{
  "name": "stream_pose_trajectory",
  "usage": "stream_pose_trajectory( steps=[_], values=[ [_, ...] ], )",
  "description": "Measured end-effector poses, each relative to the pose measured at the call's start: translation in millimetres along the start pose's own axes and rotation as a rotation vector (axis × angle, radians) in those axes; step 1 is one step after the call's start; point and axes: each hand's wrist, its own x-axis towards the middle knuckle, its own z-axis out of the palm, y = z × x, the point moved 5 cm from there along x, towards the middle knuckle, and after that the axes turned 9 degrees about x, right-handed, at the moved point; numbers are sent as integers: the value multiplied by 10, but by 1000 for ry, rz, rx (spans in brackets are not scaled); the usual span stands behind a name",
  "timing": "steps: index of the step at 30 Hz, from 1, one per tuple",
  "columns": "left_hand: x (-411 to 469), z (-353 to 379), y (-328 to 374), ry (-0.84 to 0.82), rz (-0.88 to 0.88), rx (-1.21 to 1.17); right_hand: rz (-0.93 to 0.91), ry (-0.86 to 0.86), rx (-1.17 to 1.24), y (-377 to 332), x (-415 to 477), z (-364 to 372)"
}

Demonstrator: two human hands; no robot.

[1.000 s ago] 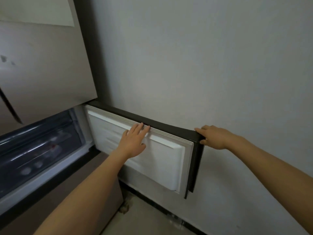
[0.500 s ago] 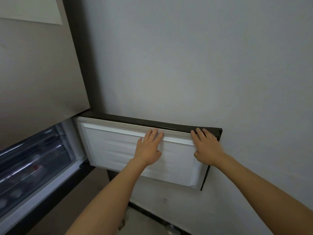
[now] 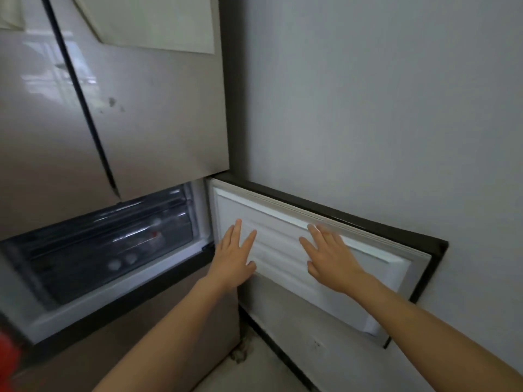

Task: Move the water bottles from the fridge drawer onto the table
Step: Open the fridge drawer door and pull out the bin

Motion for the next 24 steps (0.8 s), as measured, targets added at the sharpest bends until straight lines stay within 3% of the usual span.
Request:
stream_pose_trajectory(
  steps=[10,18,24],
  values=[
    [-1369,-21,-1176,50,-596,7,-351,-36,170,-1289,416,149],
    [-1927,328,-1948,8,-825,-117,-409,-192,389,-2137,670,406],
    [-1829,615,-2735,57,-984,-408,-266,-353,517,-2547,1183,759]
  ],
)
